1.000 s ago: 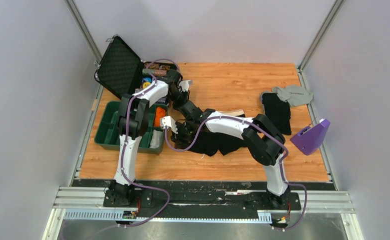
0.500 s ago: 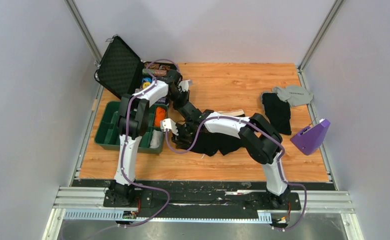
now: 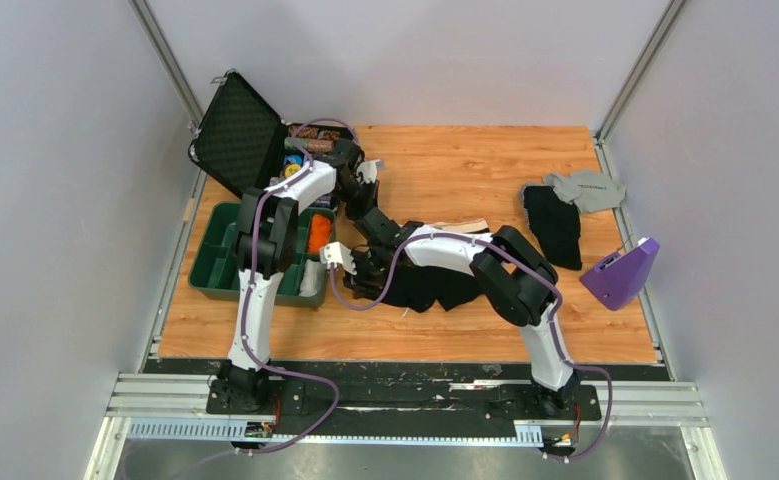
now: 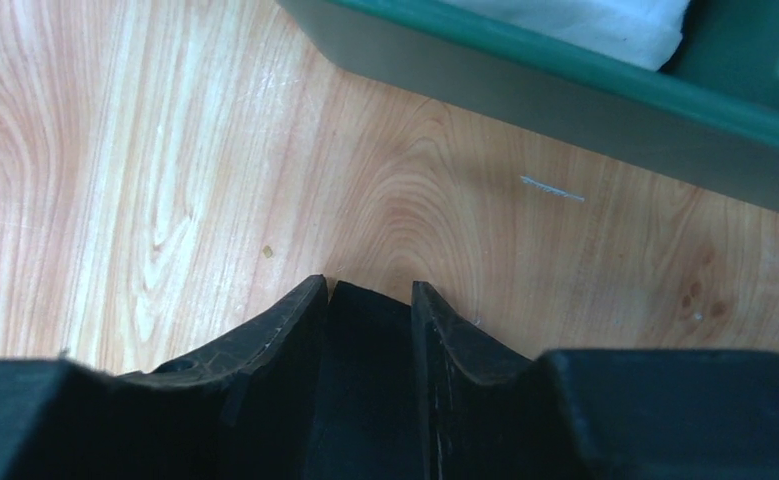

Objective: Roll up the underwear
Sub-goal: Fold the underwear at the center of the board.

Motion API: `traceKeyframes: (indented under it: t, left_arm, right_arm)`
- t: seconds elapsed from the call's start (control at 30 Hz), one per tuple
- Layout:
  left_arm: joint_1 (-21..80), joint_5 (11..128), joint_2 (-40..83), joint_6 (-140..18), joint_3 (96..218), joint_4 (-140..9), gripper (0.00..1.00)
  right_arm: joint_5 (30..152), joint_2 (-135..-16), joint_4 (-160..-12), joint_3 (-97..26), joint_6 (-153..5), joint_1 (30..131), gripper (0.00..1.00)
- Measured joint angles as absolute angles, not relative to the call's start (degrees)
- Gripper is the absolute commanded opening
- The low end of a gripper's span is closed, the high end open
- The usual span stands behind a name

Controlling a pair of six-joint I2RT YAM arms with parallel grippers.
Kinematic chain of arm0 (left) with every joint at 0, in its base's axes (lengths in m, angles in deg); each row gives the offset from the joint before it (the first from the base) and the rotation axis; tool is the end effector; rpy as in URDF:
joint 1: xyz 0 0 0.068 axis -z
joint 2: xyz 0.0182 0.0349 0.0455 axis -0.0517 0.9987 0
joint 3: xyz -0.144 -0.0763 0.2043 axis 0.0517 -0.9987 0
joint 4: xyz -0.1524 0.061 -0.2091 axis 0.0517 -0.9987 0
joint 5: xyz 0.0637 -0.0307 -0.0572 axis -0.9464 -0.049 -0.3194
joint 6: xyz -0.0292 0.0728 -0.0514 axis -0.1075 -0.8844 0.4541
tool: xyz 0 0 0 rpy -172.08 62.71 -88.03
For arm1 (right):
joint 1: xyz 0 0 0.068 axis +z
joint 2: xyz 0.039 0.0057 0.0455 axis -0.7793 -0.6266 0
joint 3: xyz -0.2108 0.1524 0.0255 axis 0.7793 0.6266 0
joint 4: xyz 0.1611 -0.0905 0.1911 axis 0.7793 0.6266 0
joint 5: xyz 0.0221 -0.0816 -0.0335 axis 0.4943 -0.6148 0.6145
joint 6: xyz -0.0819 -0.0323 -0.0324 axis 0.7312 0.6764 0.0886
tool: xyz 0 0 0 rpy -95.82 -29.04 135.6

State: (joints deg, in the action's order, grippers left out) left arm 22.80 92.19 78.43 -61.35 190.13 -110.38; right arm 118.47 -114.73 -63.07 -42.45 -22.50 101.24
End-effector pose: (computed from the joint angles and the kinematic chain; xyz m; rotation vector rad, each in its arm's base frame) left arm 0.4461 -0.2071 0.1002 0.3366 2.8072 -0.8841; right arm 0.2526 0.3770 0.0997 -2.0177 1.5763 0.8319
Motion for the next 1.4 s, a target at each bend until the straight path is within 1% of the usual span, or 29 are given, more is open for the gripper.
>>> traceKeyframes:
  t: [0.07,0.1,0.2,0.6,1.0,1.2,1.4]
  left_arm:
    - [22.8,92.2,78.4,-61.4,190.1,-110.4,0.00]
    - [22.8,92.2,78.4,-61.4,190.1,-110.4,0.00]
    - [22.8,92.2,78.4,-61.4,190.1,-110.4,0.00]
    - [22.3,92.4,77.0,-61.2,190.2,-111.4,0.00]
    - [19.9,95.0,63.6,-58.3,190.1,-113.6,0.00]
    - [20.3,96.4,61.4,-54.6,190.3,-113.6,0.00]
    - [22.7,96.3,62.6,-52.0,191.8,-113.6,0.00]
  right_arm:
    - [118.1,-115.1,-63.3,-43.0,-22.4,101.4,0.27]
    - [117.7,-115.4,-63.5,-43.3,-22.3,101.5,0.22]
    - [116.9,-115.9,-64.3,-44.0,-22.1,101.8,0.01]
    - [114.1,-113.8,-63.7,-44.0,-25.8,102.2,0.00]
    - [116.9,-101.2,-63.8,-43.8,-34.0,101.3,0.00]
    - [117.2,-94.8,-63.8,-38.6,-35.9,99.4,0.00]
    - [117.8,-89.2,-64.2,-31.8,-37.7,94.3,0.00]
